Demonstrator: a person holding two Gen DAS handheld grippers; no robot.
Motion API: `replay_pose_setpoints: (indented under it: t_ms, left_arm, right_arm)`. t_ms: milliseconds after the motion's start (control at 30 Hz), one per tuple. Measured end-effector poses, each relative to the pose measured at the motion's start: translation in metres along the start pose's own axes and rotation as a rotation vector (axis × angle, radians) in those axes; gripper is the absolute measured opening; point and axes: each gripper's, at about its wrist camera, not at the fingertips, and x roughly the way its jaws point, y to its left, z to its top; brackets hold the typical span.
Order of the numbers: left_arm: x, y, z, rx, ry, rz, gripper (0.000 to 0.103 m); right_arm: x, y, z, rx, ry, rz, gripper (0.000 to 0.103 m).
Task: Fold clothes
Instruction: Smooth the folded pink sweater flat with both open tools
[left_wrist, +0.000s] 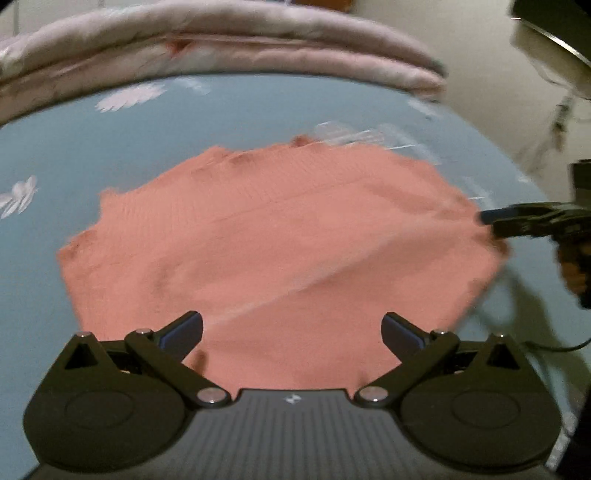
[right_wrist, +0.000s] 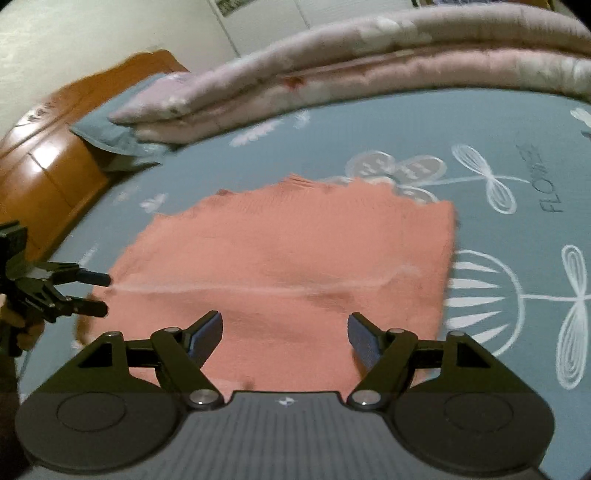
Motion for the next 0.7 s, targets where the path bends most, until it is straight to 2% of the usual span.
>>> replay_pose_setpoints:
  t_ms: [67, 133, 233, 433, 700]
  left_arm:
    - [-0.002, -0.011, -0.005, -0.001, 0.000, -0.009, 0.102]
    - [0.004, -0.015, -0.011, -0.025, 0.027, -0.016, 0.102]
    - [0.013, -0.010, -0.021, -0.070, 0.071, 0.026, 0.102]
    - [0.018, 0.014, -0.036, -0.170, 0.114, 0.075, 0.102]
    - [0.006, 0.023, -0.048, -0.164, 0.127, 0.106, 0.102]
  right_arm:
    - [0.002, 0.015, -0.013, -0.027, 0.010, 0.004, 0.081]
    - [0.014, 0.026, -0.024, -0.061, 0.050, -0.053, 0.081]
    - [0.030, 0.021, -0.034, -0.031, 0.131, -0.176, 0.081]
    - [0.035, 0.018, -0.030, 0.010, 0.146, -0.205, 0.081]
    - [0.028, 0.021, -0.032, 0.001, 0.157, -0.228, 0.081]
